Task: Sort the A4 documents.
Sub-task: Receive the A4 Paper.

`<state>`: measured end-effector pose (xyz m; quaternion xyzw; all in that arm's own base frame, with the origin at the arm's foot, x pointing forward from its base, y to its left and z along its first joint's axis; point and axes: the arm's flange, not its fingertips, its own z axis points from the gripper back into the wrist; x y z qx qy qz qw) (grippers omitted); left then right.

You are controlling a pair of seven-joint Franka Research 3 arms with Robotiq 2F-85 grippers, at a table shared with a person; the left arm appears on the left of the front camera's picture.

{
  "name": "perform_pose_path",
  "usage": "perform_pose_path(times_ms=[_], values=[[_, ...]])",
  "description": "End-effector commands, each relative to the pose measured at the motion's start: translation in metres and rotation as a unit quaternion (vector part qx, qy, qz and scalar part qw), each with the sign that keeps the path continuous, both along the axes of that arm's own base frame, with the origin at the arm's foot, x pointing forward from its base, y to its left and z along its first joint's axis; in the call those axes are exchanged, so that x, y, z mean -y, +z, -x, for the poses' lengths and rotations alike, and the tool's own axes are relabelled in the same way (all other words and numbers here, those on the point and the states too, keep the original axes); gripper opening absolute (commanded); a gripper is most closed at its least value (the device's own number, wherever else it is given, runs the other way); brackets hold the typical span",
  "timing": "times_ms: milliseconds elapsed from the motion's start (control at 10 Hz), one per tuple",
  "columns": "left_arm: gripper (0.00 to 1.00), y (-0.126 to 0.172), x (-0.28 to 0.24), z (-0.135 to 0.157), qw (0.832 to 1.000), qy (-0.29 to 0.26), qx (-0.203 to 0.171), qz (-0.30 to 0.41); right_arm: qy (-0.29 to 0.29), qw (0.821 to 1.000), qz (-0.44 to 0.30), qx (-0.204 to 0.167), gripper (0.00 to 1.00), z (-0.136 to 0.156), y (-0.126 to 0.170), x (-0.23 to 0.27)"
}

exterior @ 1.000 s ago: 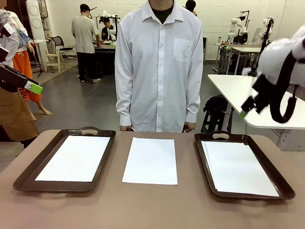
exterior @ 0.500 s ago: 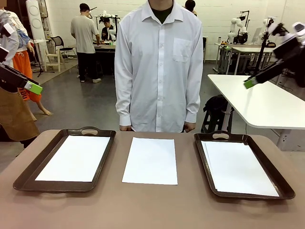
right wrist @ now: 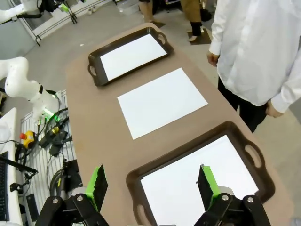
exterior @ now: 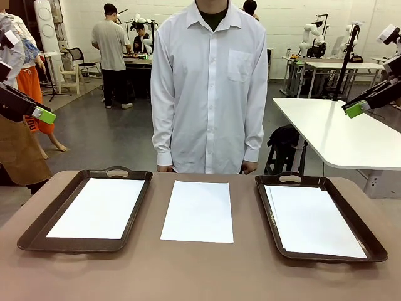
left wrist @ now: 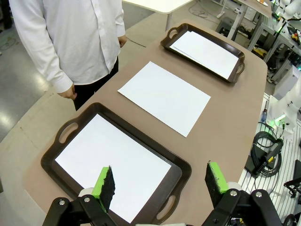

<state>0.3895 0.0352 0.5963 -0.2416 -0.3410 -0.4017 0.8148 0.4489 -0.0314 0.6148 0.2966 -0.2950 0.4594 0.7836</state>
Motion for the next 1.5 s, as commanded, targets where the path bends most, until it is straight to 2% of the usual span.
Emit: perform_pose_path(times_ms=[0,1400], values=[[1.00,0.0003,0.0009,0.0005,1.000,0.000,0.000,-0.001,-0.036,0.999,-0.001,0.000,1.00,0.0095,0.0020,-0.0110],[1.00,0.0003,0.0009,0.0005,1.000,0.000,0.000,-0.001,-0.027,1.000,0.005,0.001,1.00,0.0060,0.0080,-0.0073]])
